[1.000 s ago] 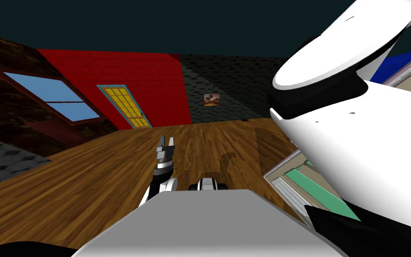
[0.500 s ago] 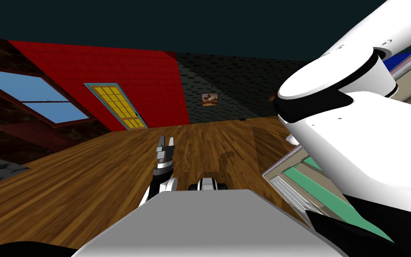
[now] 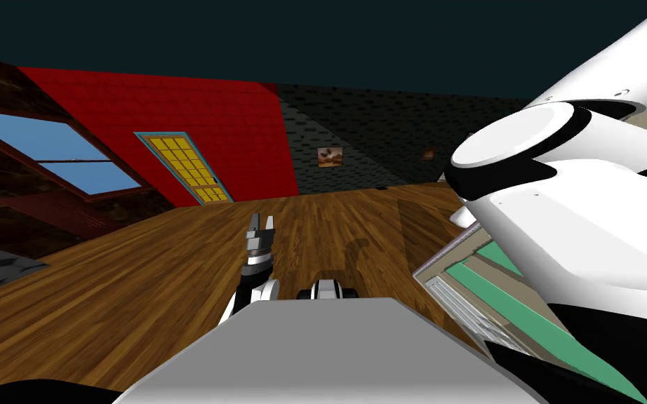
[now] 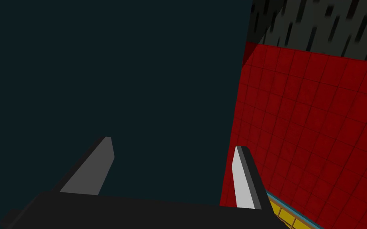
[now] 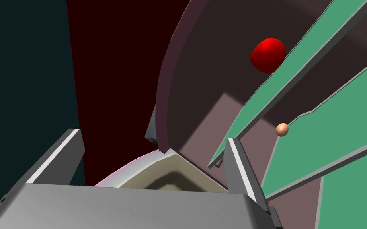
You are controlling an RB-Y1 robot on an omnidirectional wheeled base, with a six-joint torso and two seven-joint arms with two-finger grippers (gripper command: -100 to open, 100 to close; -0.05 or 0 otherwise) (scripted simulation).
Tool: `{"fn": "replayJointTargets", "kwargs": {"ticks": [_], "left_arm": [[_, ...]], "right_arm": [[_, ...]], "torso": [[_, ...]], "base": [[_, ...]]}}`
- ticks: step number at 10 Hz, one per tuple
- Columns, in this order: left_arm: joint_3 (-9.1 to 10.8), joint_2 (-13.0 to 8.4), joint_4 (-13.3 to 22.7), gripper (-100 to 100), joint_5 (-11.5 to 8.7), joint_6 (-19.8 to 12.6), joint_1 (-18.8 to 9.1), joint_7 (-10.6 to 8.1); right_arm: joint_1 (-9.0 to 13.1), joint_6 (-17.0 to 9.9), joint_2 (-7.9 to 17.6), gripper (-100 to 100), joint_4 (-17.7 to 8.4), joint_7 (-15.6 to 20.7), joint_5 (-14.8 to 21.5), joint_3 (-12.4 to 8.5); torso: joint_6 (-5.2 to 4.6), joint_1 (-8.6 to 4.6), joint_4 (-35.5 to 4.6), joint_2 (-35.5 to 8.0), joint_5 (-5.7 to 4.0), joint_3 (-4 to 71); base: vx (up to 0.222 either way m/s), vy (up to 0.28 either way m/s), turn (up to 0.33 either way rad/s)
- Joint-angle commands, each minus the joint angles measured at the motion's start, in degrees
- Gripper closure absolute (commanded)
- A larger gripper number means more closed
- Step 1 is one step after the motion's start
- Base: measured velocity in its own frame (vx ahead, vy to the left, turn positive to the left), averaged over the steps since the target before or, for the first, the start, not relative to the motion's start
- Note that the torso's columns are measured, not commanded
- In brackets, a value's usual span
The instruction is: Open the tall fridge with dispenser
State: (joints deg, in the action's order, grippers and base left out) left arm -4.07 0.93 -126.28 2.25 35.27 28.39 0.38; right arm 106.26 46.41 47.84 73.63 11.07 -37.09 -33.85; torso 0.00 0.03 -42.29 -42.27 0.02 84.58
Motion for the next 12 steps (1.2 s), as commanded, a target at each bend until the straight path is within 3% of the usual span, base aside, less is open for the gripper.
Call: {"fn": "replayJointTargets", "kwargs": {"ticks": [1,4,5,6,8,9,10,11,12], "left_arm": [[0.0,0.0,0.0,0,0.0,0.0,0.02,0.0],[0.0,0.0,0.0,0,0.0,0.0,0.0,0.0],[0.0,0.0,0.0,0,0.0,0.0,0.0,0.0],[0.0,0.0,0.0,0,0.0,0.0,0.0,0.0],[0.0,0.0,0.0,0,0.0,0.0,0.0,0.0],[0.0,0.0,0.0,0,0.0,0.0,0.0,0.0],[0.0,0.0,0.0,0,0.0,0.0,0.02,0.0],[0.0,0.0,0.0,0,0.0,0.0,0.01,0.0],[0.0,0.0,0.0,0,0.0,0.0,0.0,0.0]], "right_arm": [[-4.23,-0.94,5.17,-100,-3.13,-3.63,4.24,4.22],[-9.99,-0.94,10.57,-100,-3.13,-3.63,9.24,9.08],[-11.79,-0.94,12.36,-100,-3.13,-3.63,9.24,10.78],[-13.32,-0.94,14.32,-100,-3.13,-3.63,9.24,10.88],[-13.32,-0.94,17.26,-100,-3.13,-3.63,9.24,10.88],[-16.21,-1.79,19.26,-100,-5.71,-6.44,12.06,13.61],[-17.66,-1.79,21.36,-100,-6.33,-7.43,13.63,15.29],[-20.88,-1.79,23.28,-100,-6.33,-7.43,15.13,16.03],[-22.62,-1.79,25.5,-100,-6.33,-7.43,16.82,17.74]], "torso": [[-0.04,0.1,0.05,0.21,0.03,0.12],[0.0,-0.12,-0.04,-0.14,-0.04,-0.08],[-0.02,-0.18,-0.07,-0.2,-0.07,-0.14],[-0.02,-0.15,-0.06,-0.16,-0.07,-0.11],[0.0,-0.01,-0.02,-0.04,-0.01,-0.03],[0.01,0.02,0.0,0.0,0.01,0.0],[-0.04,0.12,0.06,0.22,0.02,0.12],[0.07,0.13,0.11,0.21,0.04,0.15],[0.06,-0.01,0.04,0.04,0.01,0.05]], "base": [[0.088,0.072,-0.164],[0.012,0.017,0.022],[-0.004,-0.008,-0.005],[-0.006,-0.008,-0.001],[-0.003,-0.002,0.0],[0.075,0.05,-0.289],[0.077,0.074,-0.151],[0.031,0.038,0.034],[0.007,0.006,0.034]]}}
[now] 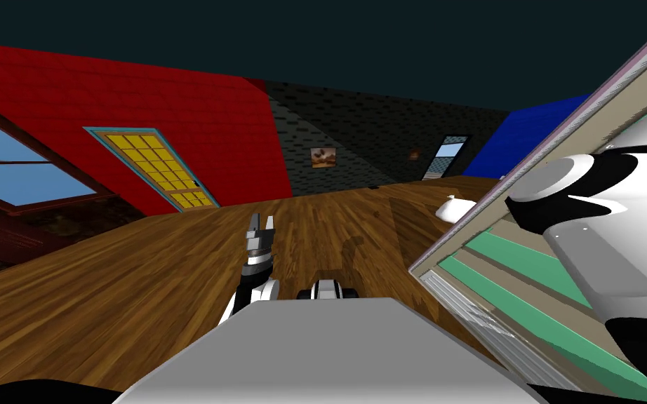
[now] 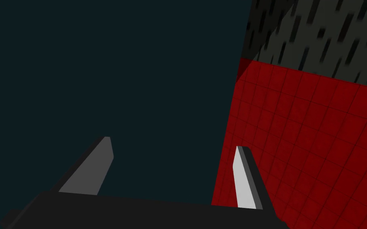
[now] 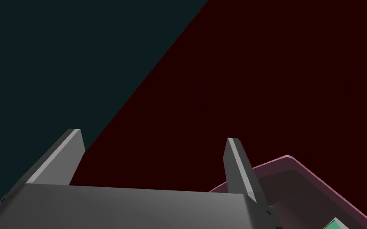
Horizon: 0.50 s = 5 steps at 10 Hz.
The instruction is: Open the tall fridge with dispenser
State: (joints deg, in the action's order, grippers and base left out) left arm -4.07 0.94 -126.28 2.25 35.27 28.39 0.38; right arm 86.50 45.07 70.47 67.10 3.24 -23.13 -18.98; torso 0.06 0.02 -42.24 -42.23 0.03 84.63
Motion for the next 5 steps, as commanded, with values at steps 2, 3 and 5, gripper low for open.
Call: {"fn": "replayJointTargets", "kwargs": {"ticks": [2,3,5], "left_arm": [[0.01,0.0,0.0,0,0.0,0.0,0.0,0.0],[0.01,-0.01,0.0,0,0.0,0.0,0.0,0.0],[0.01,0.0,0.0,0,0.0,0.0,0.0,0.0]], "right_arm": [[-6.83,-0.45,5.27,-100,0.2,0.41,4.49,4.78],[-6.83,-0.45,6.97,-100,0.2,0.41,4.49,6.79],[-6.83,-0.45,10.34,-100,0.2,0.41,4.49,6.79]], "torso": [[-0.07,-0.17,-0.1,-0.2,-0.09,-0.16],[-0.08,-0.12,-0.1,-0.19,-0.06,-0.15],[-0.07,0.0,-0.07,-0.09,-0.02,-0.1]], "base": [[-0.003,-0.006,0.001],[-0.004,-0.007,-0.004],[-0.002,-0.003,0.0]]}}
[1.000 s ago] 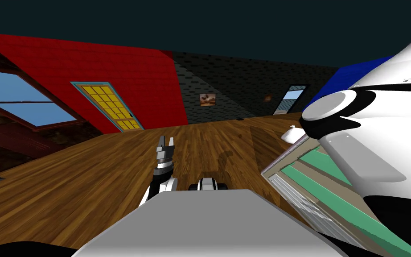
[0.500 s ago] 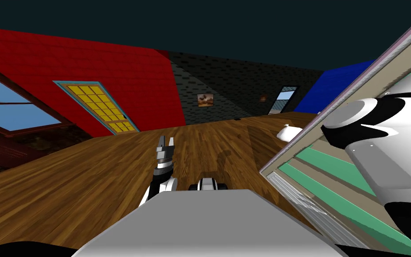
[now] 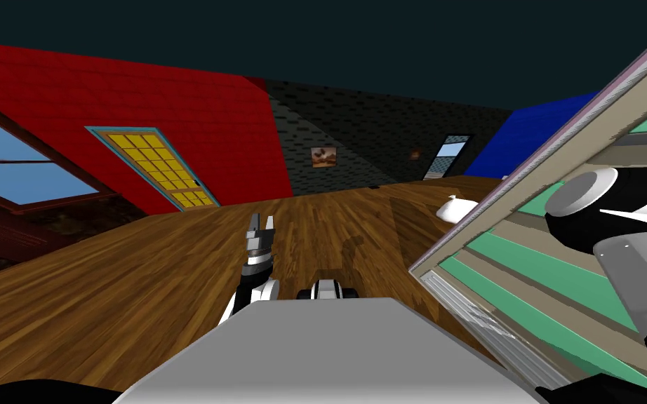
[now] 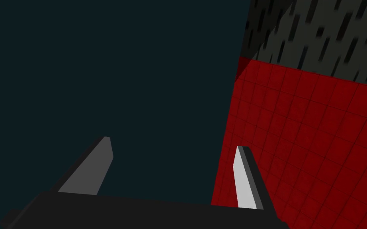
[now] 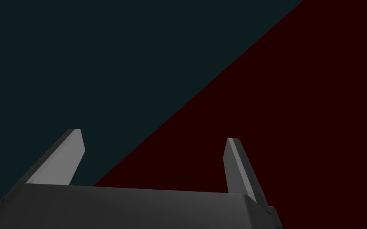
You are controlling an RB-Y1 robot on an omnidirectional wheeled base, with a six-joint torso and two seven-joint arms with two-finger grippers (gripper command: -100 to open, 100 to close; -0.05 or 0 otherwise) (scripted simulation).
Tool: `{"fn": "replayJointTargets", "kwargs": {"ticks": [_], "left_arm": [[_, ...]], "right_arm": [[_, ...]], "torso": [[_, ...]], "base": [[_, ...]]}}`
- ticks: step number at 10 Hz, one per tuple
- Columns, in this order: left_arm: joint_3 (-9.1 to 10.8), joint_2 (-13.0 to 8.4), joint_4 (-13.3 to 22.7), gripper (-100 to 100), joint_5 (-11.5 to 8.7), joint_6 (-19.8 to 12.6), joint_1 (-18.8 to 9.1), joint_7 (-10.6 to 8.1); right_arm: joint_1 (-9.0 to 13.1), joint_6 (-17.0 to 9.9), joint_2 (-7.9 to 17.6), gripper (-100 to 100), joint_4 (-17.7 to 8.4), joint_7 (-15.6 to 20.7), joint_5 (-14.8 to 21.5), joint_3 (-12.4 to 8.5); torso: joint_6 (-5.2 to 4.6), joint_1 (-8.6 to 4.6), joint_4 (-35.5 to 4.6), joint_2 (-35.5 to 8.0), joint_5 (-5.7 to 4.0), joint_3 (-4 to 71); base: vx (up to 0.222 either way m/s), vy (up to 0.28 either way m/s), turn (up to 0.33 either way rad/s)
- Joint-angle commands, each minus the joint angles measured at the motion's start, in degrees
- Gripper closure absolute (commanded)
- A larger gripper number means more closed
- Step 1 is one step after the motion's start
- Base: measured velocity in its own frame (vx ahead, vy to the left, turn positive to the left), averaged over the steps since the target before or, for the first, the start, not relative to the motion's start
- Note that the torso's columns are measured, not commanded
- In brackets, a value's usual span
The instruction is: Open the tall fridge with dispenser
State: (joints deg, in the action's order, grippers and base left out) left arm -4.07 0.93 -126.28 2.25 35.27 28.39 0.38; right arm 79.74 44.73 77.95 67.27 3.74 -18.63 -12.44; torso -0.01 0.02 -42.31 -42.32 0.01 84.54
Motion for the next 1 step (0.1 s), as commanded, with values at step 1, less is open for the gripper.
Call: {"fn": "replayJointTargets", "kwargs": {"ticks": [1], "left_arm": [[0.0,0.0,0.0,0,0.0,0.0,0.0,0.0]], "right_arm": [[-0.07,-0.11,3.43,-100,0.02,-0.09,-0.01,0.26]], "torso": [[0.01,0.02,0.01,0.03,0.01,0.02]], "base": [[0.0,0.0,0.0]]}}
